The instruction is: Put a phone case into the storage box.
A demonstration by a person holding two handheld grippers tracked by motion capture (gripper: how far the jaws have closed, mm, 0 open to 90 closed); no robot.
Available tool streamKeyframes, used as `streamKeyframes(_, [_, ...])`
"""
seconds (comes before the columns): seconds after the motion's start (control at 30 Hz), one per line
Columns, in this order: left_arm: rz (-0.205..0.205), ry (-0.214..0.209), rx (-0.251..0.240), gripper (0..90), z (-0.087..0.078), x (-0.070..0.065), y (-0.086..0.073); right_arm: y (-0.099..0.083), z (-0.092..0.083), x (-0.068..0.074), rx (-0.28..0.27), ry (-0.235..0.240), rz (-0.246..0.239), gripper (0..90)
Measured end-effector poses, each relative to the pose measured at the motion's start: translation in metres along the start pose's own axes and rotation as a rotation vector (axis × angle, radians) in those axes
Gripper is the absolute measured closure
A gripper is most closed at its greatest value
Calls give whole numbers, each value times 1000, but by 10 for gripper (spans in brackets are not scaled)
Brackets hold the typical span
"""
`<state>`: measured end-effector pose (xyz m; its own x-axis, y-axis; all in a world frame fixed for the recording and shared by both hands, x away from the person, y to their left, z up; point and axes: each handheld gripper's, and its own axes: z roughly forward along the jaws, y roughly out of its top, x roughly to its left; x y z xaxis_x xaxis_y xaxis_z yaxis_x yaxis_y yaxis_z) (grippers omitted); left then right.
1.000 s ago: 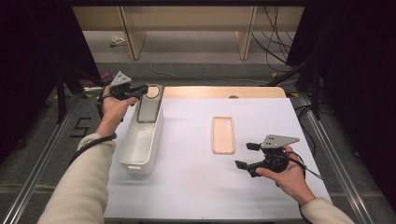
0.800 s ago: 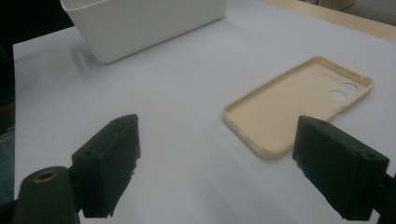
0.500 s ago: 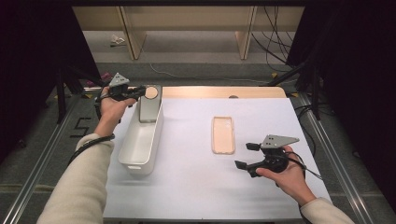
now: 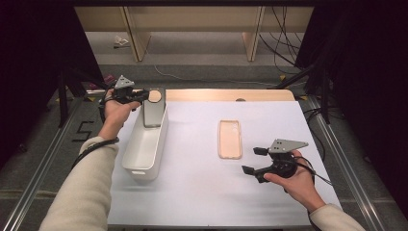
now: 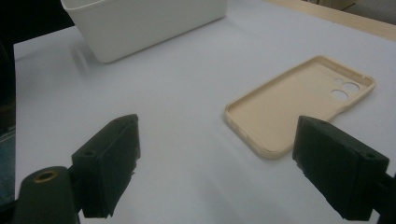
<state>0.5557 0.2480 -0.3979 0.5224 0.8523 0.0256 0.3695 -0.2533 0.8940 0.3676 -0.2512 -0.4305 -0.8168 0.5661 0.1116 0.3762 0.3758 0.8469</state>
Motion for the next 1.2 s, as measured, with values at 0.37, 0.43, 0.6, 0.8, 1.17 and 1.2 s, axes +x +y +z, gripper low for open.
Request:
streamKeyframes(0.37, [-3,59,60,690,4,1,-1,0,0,0,1,1,-1,160])
streamKeyframes(0.43, [-3,66,67,685,5,1,-1,0,0,0,1,2,-1,160])
streamKeyframes(0.6, [9,81,85,670,5,2,-1,0,0,0,2,3,0,160])
streamKeyframes(0.8, [22,96,108,621,7,2,-1,0,0,0,1,3,-1,160])
streamKeyframes(1.17, [-7,137,132,385,8,-2,2,0,0,0,1,3,-1,160])
streamKeyframes(1.2, [-15,142,143,365,7,-3,2,0,0,0,-1,3,-1,160])
